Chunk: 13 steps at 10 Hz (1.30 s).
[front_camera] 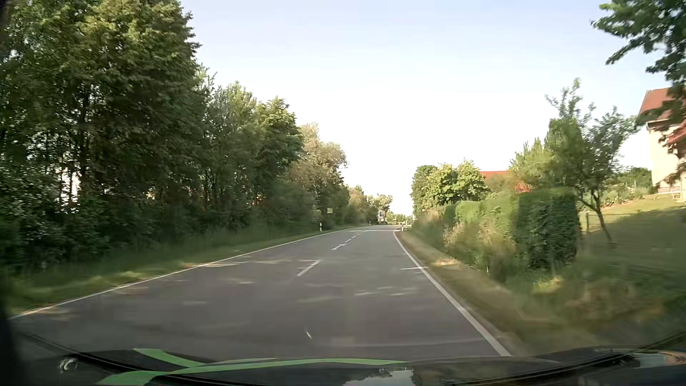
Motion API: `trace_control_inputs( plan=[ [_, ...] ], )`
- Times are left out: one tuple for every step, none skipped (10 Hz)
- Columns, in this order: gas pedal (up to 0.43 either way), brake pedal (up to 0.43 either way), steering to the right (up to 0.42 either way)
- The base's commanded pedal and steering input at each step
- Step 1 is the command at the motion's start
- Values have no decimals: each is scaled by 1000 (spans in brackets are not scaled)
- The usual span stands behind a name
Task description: Follow the waypoints while adhering to traffic rules and regulations
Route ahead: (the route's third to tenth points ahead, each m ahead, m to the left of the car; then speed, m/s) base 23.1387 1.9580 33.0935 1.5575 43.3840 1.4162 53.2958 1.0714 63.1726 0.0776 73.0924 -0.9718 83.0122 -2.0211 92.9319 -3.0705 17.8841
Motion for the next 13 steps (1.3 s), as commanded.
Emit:
trace_control_inputs(
  plan=[
    [130,0,3],
    [138,0,3],
    [157,0,3],
    [177,0,3],
    [177,0,2],
    [177,0,2],
    [177,0,3],
    [177,0,3],
    [157,0,3],
    [138,0,6],
    [138,0,7],
    [138,0,8],
    [138,0,8]
  ],
)
